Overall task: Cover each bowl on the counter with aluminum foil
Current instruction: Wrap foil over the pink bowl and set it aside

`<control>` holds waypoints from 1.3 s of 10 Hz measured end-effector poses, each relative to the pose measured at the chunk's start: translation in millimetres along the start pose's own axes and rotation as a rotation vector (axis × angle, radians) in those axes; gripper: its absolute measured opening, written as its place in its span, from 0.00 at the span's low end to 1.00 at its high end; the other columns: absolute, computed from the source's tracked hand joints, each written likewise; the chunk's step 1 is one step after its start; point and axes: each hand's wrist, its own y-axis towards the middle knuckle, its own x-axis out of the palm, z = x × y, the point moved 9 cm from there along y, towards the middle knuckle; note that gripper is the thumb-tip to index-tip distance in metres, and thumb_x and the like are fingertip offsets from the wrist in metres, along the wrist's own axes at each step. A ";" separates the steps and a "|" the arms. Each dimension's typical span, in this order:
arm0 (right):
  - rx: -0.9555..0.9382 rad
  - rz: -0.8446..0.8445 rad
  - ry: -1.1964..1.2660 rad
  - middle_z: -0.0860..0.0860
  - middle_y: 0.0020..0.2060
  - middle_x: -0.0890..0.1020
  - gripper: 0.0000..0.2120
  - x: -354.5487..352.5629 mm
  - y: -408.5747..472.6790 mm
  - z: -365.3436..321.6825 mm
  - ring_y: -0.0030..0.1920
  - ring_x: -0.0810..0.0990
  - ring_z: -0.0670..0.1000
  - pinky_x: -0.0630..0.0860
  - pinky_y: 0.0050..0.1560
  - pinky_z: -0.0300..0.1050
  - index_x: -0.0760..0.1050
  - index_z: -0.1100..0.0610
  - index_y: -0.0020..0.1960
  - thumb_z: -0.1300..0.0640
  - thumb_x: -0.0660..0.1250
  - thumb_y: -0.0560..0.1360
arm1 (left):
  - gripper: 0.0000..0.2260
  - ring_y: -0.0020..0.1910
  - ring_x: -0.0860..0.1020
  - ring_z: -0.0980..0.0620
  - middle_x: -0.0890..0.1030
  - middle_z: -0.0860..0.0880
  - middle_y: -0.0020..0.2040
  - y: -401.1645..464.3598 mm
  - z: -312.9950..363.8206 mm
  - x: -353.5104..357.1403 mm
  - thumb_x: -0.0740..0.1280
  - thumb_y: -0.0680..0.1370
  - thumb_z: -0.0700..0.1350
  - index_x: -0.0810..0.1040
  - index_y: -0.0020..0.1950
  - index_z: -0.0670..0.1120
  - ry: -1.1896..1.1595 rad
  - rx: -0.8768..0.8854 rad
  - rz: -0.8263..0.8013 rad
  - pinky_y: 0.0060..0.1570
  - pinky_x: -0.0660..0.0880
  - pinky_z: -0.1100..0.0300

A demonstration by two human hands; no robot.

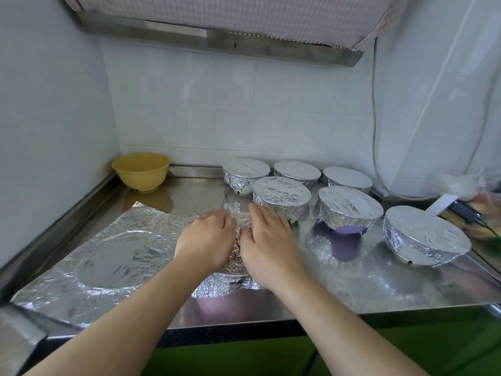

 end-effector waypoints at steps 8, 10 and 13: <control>0.092 -0.182 0.245 0.48 0.86 0.52 0.27 9.1 -8.6 20.8 0.84 0.48 0.45 0.39 0.73 0.34 0.52 0.56 0.86 0.48 0.49 0.90 | 0.14 0.49 0.80 0.25 0.80 0.28 0.47 -21.9 -10.3 9.2 0.52 0.74 0.38 0.75 0.43 0.35 -0.124 -0.048 -0.071 0.48 0.81 0.36; 0.108 -0.078 0.257 0.51 0.80 0.68 0.27 11.8 -5.2 24.5 0.80 0.63 0.51 0.59 0.79 0.43 0.66 0.56 0.80 0.45 0.49 0.86 | 0.33 0.80 0.63 0.46 0.68 0.46 0.80 -30.4 -10.6 -5.9 0.44 0.82 0.59 0.70 0.79 0.43 -0.094 -0.131 0.058 0.78 0.58 0.53; 0.083 -0.216 0.228 0.50 0.77 0.71 0.22 -2.5 10.9 12.5 0.77 0.67 0.53 0.64 0.73 0.51 0.67 0.54 0.78 0.45 0.51 0.89 | 0.15 0.44 0.79 0.28 0.78 0.31 0.45 -30.1 -7.1 -0.2 0.50 0.73 0.37 0.75 0.47 0.33 -0.320 -0.103 -0.003 0.44 0.80 0.39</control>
